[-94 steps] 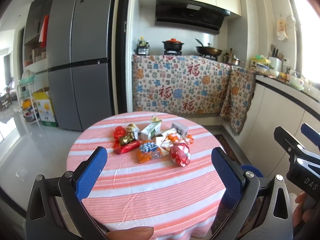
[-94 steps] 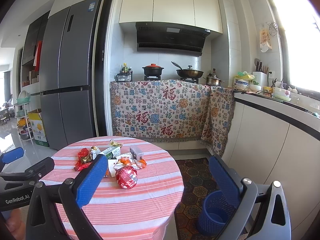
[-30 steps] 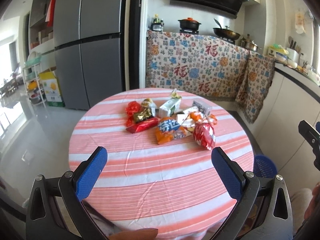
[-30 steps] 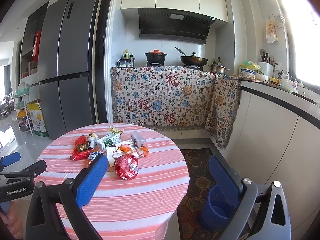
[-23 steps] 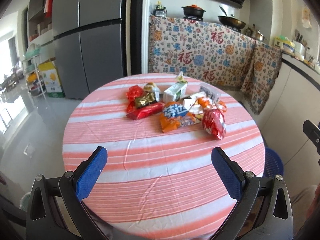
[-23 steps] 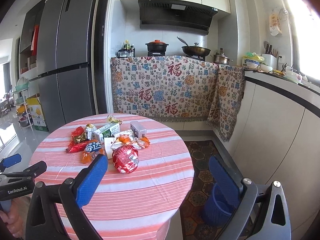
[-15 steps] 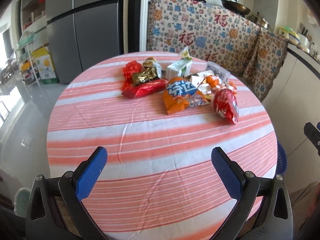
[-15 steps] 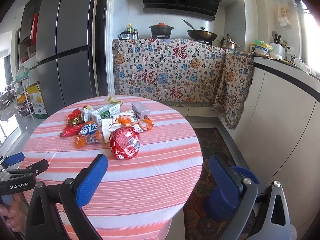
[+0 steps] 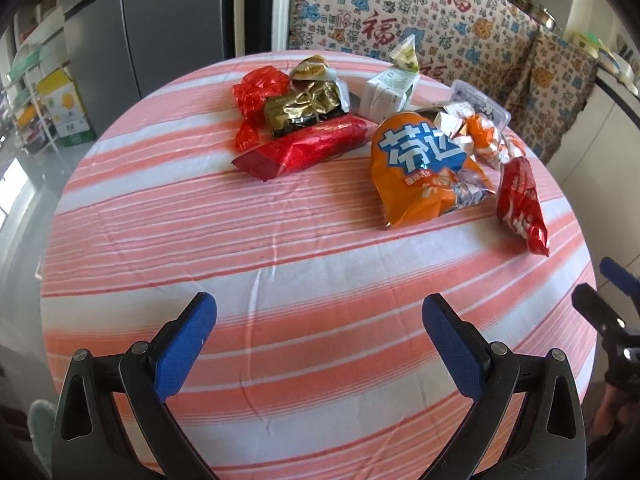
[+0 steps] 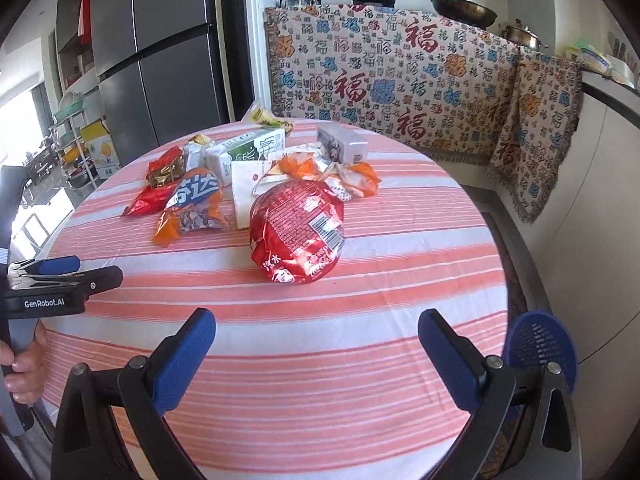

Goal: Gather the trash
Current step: 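Move both tools toward the trash pile on the striped table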

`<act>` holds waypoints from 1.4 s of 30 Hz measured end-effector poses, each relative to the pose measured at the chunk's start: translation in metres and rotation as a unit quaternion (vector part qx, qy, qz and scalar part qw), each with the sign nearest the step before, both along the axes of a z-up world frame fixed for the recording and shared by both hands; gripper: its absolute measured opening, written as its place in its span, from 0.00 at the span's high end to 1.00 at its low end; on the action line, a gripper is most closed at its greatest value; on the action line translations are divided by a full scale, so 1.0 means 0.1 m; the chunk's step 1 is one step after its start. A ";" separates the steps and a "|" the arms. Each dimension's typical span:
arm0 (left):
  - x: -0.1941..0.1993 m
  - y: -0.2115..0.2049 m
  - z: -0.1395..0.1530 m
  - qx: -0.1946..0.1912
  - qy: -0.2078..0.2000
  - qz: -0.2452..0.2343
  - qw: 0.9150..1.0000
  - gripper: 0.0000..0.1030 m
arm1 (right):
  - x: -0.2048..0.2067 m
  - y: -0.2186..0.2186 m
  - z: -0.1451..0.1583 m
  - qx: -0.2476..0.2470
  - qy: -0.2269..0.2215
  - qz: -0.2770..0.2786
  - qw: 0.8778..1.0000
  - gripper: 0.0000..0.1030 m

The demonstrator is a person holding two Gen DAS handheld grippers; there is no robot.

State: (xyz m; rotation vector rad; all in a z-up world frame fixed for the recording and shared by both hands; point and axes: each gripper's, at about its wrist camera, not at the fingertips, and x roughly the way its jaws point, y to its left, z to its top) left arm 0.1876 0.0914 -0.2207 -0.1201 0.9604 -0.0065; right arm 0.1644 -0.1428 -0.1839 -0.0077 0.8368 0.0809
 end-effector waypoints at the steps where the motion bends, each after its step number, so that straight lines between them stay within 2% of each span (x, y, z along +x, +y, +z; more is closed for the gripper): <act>1: -0.01 0.00 -0.03 -0.003 -0.002 -0.002 1.000 0.01 | 0.10 0.04 -0.06 -0.001 0.008 0.004 1.000 0.00; 5: -0.03 -0.03 -0.09 -0.006 -0.002 -0.008 1.000 0.01 | 0.43 0.16 -0.25 0.010 0.040 0.027 0.999 0.00; 12: -0.04 -0.13 -0.13 0.038 -0.006 -0.011 0.999 0.00 | 0.89 0.15 -0.40 0.050 0.069 0.010 0.996 0.00; 15: -0.03 -0.13 -0.14 0.038 -0.007 -0.011 0.999 0.00 | 0.94 -0.01 -0.37 0.048 0.068 -0.015 0.996 0.00; 19: -0.02 -0.14 -0.14 0.039 -0.008 -0.010 0.999 0.00 | 0.87 -0.29 -0.34 0.015 0.067 -0.049 0.996 0.00; 21: -0.01 -0.16 -0.13 0.030 -0.011 -0.011 0.999 0.00 | 0.82 -0.38 -0.37 0.018 0.073 -0.050 0.996 0.00; 24: 0.02 -0.20 -0.05 -0.005 -0.011 -0.019 1.000 0.01 | 0.77 -0.34 -0.46 0.024 0.087 -0.029 0.995 0.00; 27: 0.10 -0.24 0.15 -0.057 -0.018 -0.028 0.998 0.01 | 0.69 -0.23 -0.45 0.005 0.076 -0.011 0.997 0.00; 30: 0.32 -0.36 0.33 -0.078 -0.018 -0.040 0.996 0.01 | 0.64 -0.19 -0.46 0.002 0.069 -0.010 0.998 0.00; 34: 0.68 -0.65 0.44 -0.046 -0.022 -0.051 0.997 0.00 | 0.63 -0.21 -0.46 -0.002 0.067 -0.011 0.998 0.00; 37: 0.97 -0.81 0.29 -0.002 0.004 -0.030 1.000 0.01 | 0.62 -0.20 -0.46 -0.003 0.066 -0.009 0.998 0.00; 40: 1.00 -0.79 0.16 0.017 0.019 -0.012 1.000 0.01 | 0.61 -0.19 -0.46 -0.002 0.065 -0.007 0.998 0.00; 42: 0.93 -0.70 0.11 0.015 0.026 -0.009 1.000 0.01 | 0.61 -0.21 -0.45 0.002 0.064 -0.006 0.998 0.00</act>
